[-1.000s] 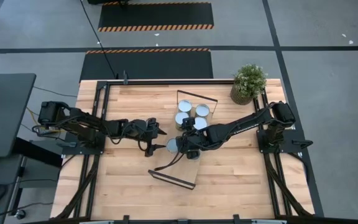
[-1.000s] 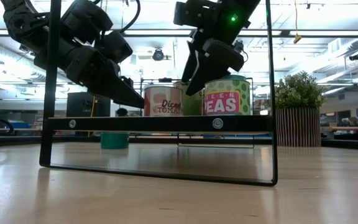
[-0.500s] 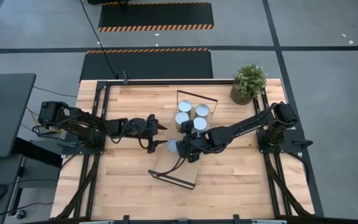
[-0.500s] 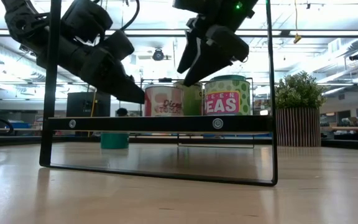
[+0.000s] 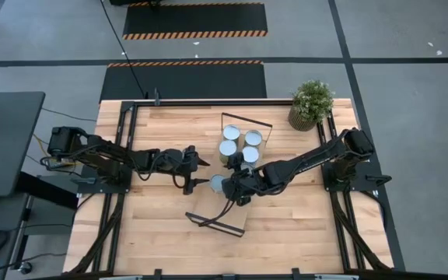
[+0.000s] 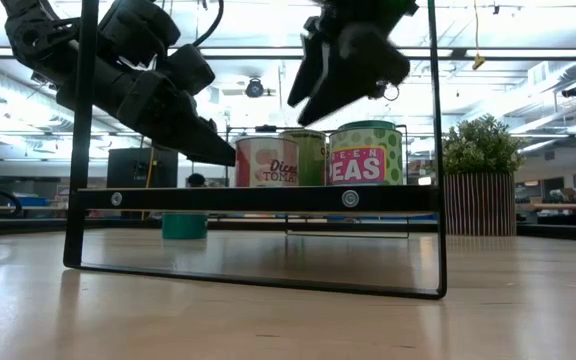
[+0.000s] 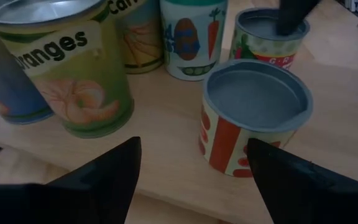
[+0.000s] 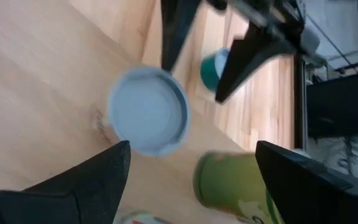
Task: Pick and place cans onto a shelf
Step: Put the canned diced tomatoes on the shelf, then adjust the cans on the shelf
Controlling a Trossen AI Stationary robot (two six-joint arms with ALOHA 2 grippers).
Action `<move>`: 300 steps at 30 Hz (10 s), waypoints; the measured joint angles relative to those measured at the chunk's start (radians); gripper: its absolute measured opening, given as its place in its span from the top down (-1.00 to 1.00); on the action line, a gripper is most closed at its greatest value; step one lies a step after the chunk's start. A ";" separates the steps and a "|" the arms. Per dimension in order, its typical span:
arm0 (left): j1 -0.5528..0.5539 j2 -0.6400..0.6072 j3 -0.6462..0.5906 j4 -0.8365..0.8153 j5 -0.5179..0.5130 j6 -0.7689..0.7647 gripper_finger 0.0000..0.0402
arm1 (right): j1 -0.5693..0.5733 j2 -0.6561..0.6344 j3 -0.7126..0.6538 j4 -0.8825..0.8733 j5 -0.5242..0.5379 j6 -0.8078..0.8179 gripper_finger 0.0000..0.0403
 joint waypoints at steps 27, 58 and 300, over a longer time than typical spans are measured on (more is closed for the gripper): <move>0.000 0.000 0.000 0.035 0.000 -0.027 -0.48 | 0.229 -0.112 -0.019 -0.338 0.074 0.392 -0.73; 0.000 0.000 0.000 0.032 -0.001 -0.025 -0.48 | 0.219 -0.110 -0.303 0.141 0.171 0.363 -0.73; 0.001 0.001 0.000 0.037 -0.003 -0.017 -0.48 | 0.179 -0.167 -0.274 -0.073 -0.087 0.115 0.40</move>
